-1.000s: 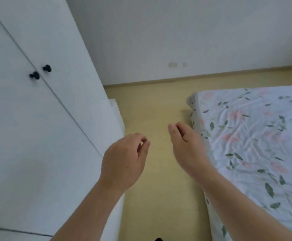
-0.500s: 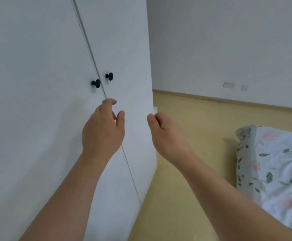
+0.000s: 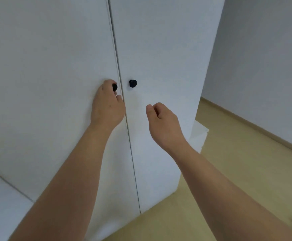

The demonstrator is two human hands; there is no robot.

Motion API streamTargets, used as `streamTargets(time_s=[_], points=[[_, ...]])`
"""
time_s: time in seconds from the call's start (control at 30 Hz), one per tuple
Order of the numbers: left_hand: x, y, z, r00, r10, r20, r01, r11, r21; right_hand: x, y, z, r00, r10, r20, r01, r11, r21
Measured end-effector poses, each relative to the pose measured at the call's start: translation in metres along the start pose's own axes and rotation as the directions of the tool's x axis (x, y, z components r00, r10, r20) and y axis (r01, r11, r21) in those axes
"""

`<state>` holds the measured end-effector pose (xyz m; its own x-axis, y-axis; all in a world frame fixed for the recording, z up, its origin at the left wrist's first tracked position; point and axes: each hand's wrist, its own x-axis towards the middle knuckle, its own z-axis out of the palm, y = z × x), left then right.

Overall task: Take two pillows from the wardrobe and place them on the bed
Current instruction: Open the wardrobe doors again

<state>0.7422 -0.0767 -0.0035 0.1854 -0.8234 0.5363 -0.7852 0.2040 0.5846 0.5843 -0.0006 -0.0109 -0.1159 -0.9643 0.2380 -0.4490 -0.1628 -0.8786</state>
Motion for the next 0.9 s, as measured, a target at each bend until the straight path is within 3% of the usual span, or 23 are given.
streamTargets(time_s=[0.17, 0.33, 0.5, 0.63, 0.8, 0.9], points=[[-0.031, 0.020, -0.007, 0.997, -0.035, -0.063, 0.037, 0.999, 0.023, 0.005, 0.016, -0.021, 0.990, -0.003, 0.141, -0.009, 0.997, 0.079], [-0.097, 0.044, -0.025, 0.978, -0.049, -0.204, 0.025, 0.993, -0.118, -0.008, 0.009, -0.017, 0.958, -0.107, 0.267, 0.037, 0.966, 0.255], [-0.148, 0.057, -0.054, 0.950, -0.117, -0.291, 0.034, 0.960, -0.277, -0.034, -0.012, -0.018, 0.823, -0.375, 0.427, 0.155, 0.871, 0.466], [-0.182, 0.062, -0.078, 0.911, -0.209, -0.357, 0.020, 0.884, -0.467, -0.060, -0.015, -0.022, 0.769, -0.452, 0.452, 0.193, 0.838, 0.510], [-0.230, 0.062, -0.123, 0.817, -0.403, -0.412, 0.008, 0.723, -0.691, -0.107, -0.034, -0.014, 0.598, -0.568, 0.566, 0.166, 0.778, 0.606], [-0.253, 0.063, -0.152, 0.709, -0.563, -0.424, 0.029, 0.624, -0.781, -0.134, -0.045, -0.001, 0.519, -0.612, 0.596, 0.199, 0.765, 0.612]])
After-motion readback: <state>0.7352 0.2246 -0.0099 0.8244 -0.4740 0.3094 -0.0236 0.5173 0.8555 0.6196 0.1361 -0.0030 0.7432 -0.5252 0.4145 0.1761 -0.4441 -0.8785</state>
